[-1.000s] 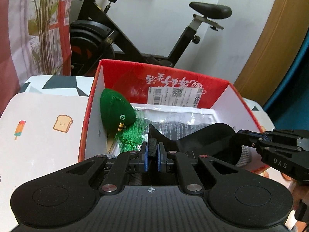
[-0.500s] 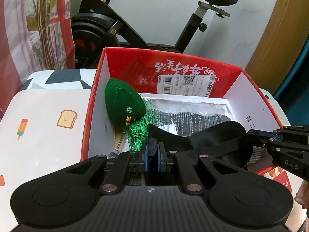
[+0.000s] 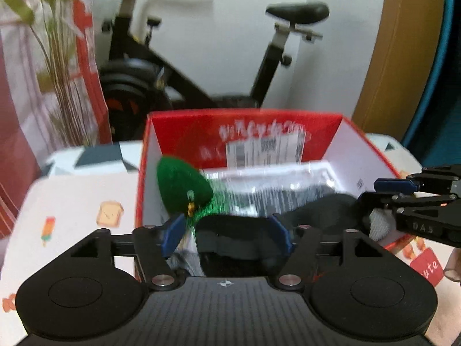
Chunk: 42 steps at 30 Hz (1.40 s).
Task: Organize soft objects
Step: 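Lower the eye mask into the box and open both grippers, then move both grippers down to the white bag of green cable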
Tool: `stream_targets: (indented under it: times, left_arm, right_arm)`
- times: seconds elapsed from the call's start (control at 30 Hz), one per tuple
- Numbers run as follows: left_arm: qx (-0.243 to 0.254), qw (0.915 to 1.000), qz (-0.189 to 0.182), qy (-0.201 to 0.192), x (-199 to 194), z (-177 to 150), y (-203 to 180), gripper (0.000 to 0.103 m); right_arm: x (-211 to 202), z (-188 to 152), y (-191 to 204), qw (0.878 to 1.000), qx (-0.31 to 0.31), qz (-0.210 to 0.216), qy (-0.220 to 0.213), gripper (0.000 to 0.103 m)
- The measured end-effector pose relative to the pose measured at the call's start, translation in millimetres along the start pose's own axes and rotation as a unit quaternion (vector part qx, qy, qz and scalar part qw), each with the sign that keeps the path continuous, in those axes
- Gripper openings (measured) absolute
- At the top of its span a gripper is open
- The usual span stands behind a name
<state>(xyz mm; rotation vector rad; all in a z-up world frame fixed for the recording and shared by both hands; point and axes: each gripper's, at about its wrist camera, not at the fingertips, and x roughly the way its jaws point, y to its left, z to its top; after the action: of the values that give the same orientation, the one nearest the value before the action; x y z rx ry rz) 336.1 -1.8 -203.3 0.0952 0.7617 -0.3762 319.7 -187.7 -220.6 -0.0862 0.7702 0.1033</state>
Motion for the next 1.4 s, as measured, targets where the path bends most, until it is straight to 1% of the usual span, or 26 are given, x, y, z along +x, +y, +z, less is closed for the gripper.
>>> stream_targets:
  times: [0.03,0.07,0.1,0.13,0.17,0.23,0.27,0.3,0.33,0.4,0.43,0.57,0.7,0.87,0.97,1.1,1.23,1.27,1.33,1.37,1.4]
  left_arm:
    - [0.001,1.0,0.0,-0.01,-5,0,-1,0.071]
    - [0.001,0.9998,0.0,-0.018,-10,0,-1,0.073]
    - [-0.001,0.9997,0.002,-0.024,-14,0,-1,0.079]
    - [-0.002,0.9995,0.003,-0.033,-19,0,-1,0.086]
    - [-0.002,0.999,0.004,-0.043,-25,-1,-1,0.089]
    - [0.0,0.998,0.01,-0.063,-37,-5,-3,0.096]
    - [0.001,0.9975,0.01,-0.07,-42,-6,-4,0.098]
    - [0.002,0.997,0.009,-0.076,-48,-8,-4,0.101]
    - [0.003,0.9966,0.007,-0.082,-53,-10,-5,0.103]
    - [0.004,0.996,0.007,-0.089,-62,-16,-7,0.103]
    - [0.004,0.9959,0.008,-0.09,-66,-20,-8,0.103]
    - [0.014,0.9954,0.007,-0.094,-80,-39,-10,0.103]
    - [0.01,0.9963,0.004,-0.085,-88,-60,-10,0.103]
    - [-0.026,0.9987,0.0,-0.044,-88,-89,-7,0.103]
    - [-0.034,0.9988,0.013,-0.034,-88,-107,-8,0.103]
    - [-0.054,0.998,0.024,-0.024,-90,-131,-7,0.103]
    - [-0.079,0.9966,0.024,-0.003,-88,-152,-6,0.103]
    - [-0.083,0.9963,0.025,0.0,-88,-156,-6,0.103]
    - [-0.084,0.996,0.032,0.0,-89,-161,-7,0.103]
    - [-0.081,0.996,0.039,0.0,-89,-163,-8,0.103]
    - [-0.077,0.996,0.045,0.001,-88,-164,-10,0.103]
  right_arm:
    - [-4,0,0,1.0,0.002,0.002,-0.013,0.037]
    - [-8,0,-1,1.0,0.005,0.003,-0.023,0.042]
    - [-11,-1,-2,0.999,0.008,0.003,-0.032,0.05]
    - [-15,-1,-3,0.999,0.012,0.007,-0.041,0.055]
    - [-18,-2,-4,0.998,0.018,0.015,-0.05,0.058]
    - [-26,-5,-4,0.997,0.027,0.025,-0.065,0.071]
    - [-31,-7,-3,0.996,0.03,0.03,-0.073,0.074]
    - [-37,-9,-3,0.996,0.034,0.035,-0.079,0.08]
    - [-42,-11,-3,0.995,0.039,0.04,-0.086,0.088]
    - [-55,-16,-1,0.992,0.048,0.049,-0.105,0.1]
    - [-62,-20,0,0.991,0.051,0.054,-0.114,0.103]
    - [-82,-33,4,0.986,0.064,0.073,-0.134,0.103]
    - [-95,-51,8,0.984,0.076,0.08,-0.143,0.103]
    - [-100,-73,8,0.978,0.11,0.11,-0.138,0.103]
    - [-101,-87,7,0.977,0.127,0.106,-0.133,0.103]
    - [-98,-108,11,0.981,0.133,0.088,-0.111,0.103]
    - [-89,-131,15,0.982,0.14,0.102,-0.076,0.103]
    - [-86,-135,18,0.983,0.139,0.095,-0.067,0.103]
    - [-84,-144,26,0.988,0.125,0.066,-0.055,0.103]
    - [-83,-147,30,0.99,0.119,0.059,-0.05,0.103]
    - [-81,-151,33,0.99,0.117,0.061,-0.045,0.103]
